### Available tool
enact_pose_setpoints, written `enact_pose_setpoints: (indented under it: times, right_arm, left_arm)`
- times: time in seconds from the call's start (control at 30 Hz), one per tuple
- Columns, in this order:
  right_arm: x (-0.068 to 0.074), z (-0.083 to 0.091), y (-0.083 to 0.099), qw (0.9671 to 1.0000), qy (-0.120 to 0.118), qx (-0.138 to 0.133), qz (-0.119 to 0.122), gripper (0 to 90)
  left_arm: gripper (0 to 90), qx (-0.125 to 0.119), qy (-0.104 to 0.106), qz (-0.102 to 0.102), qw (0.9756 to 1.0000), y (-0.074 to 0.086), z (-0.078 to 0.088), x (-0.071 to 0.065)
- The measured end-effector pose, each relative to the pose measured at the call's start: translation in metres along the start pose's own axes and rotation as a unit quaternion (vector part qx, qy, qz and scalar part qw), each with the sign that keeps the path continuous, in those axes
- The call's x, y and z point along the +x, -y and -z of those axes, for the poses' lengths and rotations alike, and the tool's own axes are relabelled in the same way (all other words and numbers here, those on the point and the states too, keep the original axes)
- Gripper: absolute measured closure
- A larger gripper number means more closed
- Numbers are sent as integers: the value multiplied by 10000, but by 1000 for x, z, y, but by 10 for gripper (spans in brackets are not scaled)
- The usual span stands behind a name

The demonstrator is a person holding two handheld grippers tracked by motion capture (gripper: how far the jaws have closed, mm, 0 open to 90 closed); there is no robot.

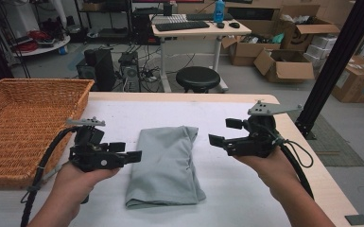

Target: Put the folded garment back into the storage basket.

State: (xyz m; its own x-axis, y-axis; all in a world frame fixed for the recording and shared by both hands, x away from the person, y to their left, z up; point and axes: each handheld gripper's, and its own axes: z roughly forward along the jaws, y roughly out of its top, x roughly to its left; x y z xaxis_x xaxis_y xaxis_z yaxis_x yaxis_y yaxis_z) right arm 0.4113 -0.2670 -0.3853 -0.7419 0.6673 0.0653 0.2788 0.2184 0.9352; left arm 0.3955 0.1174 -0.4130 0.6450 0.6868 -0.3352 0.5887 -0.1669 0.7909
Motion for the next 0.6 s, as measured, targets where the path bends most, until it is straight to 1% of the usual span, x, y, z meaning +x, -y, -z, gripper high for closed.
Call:
enact_pose_setpoints:
  times: [0.07, 0.1, 0.17, 0.23, 0.3, 0.33, 0.37, 0.4, 0.47, 0.53, 0.6]
  right_arm:
    - [-2, 0, 1, 10000, 6, 25, 10, 150]
    - [-2, -1, 2, 10000, 44, 51, 33, 150]
    - [-4, -1, 3, 9999, 39, 97, 9, 150]
    - [-5, -2, 4, 9999, 73, 139, 11, 150]
    - [-7, -1, 6, 9998, 88, 156, 15, 151]
    - [-8, -1, 6, 9998, 106, 188, 12, 151]
    - [-9, 0, 7, 9997, 128, 206, 41, 152]
    - [-10, 0, 7, 9996, 150, 222, 51, 152]
    - [-12, 1, 9, 9996, 180, 230, 31, 153]
    - [-15, 2, 11, 9995, 203, 256, 14, 153]
    - [-16, 2, 13, 9994, 207, 280, -12, 152]
  left_arm:
    - [231, 66, 48, 85, 9999, 3, -9, 4]
    - [231, 130, 36, 129, 9998, 5, -14, 6]
    - [231, 214, 15, 193, 9996, 7, -22, 10]
    - [233, 355, 34, 318, 9989, 9, -30, 16]
    - [235, 489, 91, 478, 9976, 11, -37, 20]
    - [236, 519, 79, 488, 9974, 12, -39, 21]
    - [239, 452, 72, 459, 9979, 13, -40, 21]
    - [249, 434, 69, 449, 9980, 13, -41, 21]
    - [246, 391, 108, 478, 9980, 12, -45, 19]
    - [236, 407, 76, 412, 9983, 11, -49, 15]
    - [220, 378, 99, 455, 9982, 11, -53, 11]
